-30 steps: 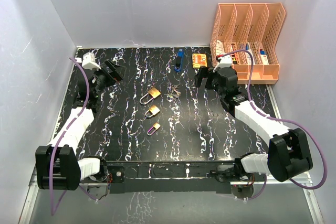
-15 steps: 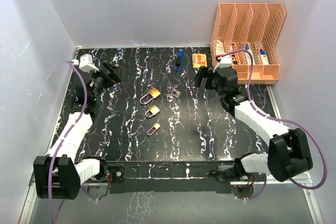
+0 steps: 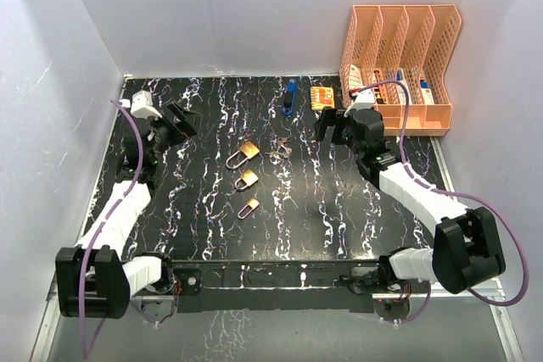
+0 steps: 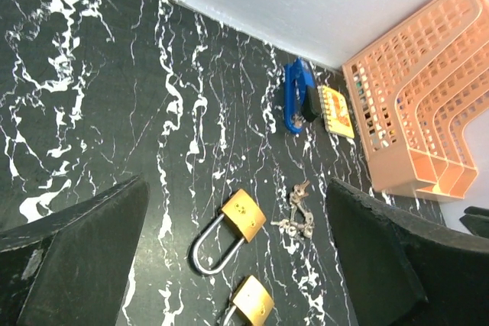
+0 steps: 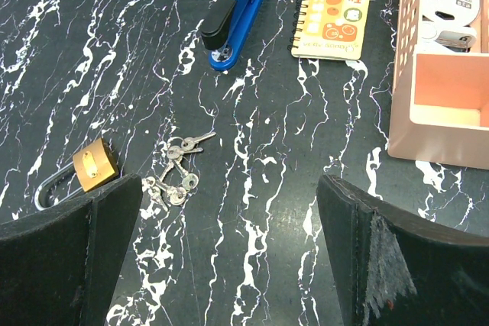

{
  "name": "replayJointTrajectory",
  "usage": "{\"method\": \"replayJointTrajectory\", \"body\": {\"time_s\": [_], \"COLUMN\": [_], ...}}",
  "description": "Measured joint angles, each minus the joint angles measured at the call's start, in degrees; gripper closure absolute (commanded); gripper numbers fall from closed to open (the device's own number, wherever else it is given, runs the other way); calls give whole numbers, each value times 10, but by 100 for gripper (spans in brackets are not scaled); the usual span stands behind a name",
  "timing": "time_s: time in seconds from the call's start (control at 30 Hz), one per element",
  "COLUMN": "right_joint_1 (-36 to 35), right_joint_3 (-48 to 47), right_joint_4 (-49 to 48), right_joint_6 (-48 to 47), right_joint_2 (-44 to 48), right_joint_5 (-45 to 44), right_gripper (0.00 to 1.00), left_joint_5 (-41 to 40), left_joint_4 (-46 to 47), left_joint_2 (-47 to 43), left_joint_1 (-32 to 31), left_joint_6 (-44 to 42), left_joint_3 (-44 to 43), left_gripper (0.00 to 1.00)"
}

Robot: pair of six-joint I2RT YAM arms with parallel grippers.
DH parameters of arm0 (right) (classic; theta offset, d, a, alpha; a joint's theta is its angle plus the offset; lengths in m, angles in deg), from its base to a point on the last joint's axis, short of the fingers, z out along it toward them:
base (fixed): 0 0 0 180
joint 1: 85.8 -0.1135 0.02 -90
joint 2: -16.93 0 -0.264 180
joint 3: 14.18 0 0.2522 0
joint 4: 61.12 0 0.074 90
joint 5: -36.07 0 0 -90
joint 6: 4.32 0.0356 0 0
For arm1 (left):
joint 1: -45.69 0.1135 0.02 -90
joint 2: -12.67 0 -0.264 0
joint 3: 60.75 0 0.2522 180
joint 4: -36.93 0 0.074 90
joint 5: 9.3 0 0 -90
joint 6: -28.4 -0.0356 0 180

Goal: Unlock with the key

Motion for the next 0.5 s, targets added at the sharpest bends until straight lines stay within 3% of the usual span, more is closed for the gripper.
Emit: {"method": "replayJointTrajectory", "body": {"time_s": [0.27, 0.4, 0.5], "right_joint_1": [-2, -26, -56], "right_joint_3": [-30, -89, -117], "right_joint_4": [35, 70, 91], "right_joint_6": [-5, -14, -17], "right_joint_2": [-26, -98, -147], "right_joint_5": [14, 10, 2], "right_gripper": [5, 6, 13], "left_joint_5": [35, 21, 14], "left_joint_4": [-10, -25, -39], "left_joint_2": [48, 59, 85], "left_joint_1": [-10, -59, -95], "left_joint_6": [-28, -59, -76], "left_joint_3": [-4, -15, -38], "left_gripper": [2, 2, 2]}}
